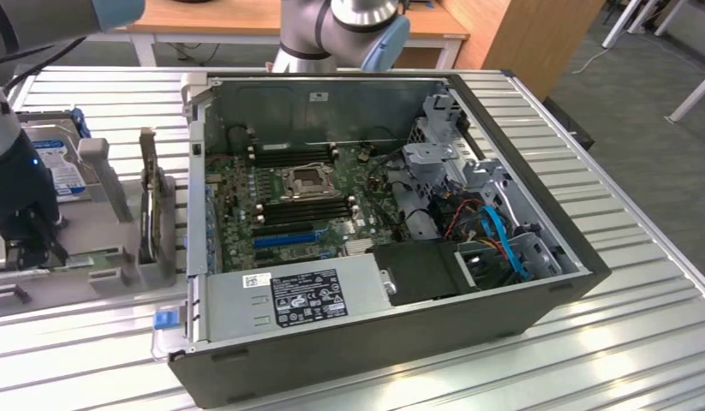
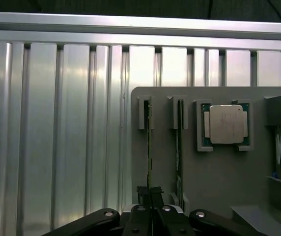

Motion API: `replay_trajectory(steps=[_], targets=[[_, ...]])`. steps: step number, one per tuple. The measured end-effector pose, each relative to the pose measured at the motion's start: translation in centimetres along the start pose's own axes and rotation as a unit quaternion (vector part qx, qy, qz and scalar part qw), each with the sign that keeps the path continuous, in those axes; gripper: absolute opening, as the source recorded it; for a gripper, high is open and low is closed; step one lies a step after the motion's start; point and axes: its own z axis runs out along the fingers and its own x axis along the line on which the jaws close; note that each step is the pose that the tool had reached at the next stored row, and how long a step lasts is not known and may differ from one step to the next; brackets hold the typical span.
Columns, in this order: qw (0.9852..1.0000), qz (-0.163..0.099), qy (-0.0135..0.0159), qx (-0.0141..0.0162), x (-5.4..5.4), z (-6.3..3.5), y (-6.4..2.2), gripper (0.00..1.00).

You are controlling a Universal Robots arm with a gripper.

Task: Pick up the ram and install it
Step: 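Pick up the ram and move it above insertion slot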

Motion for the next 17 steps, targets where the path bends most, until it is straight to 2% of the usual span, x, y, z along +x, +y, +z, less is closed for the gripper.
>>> replay_trajectory(steps=[7, 17], targets=[[1.0000, 0.000, 0.0000, 0.0000, 0.0, -1.42, 0.06, 0.11], [1.0000, 0.000, 0.0000, 0.0000, 0.0, -2.87, 0.12, 0.11]])
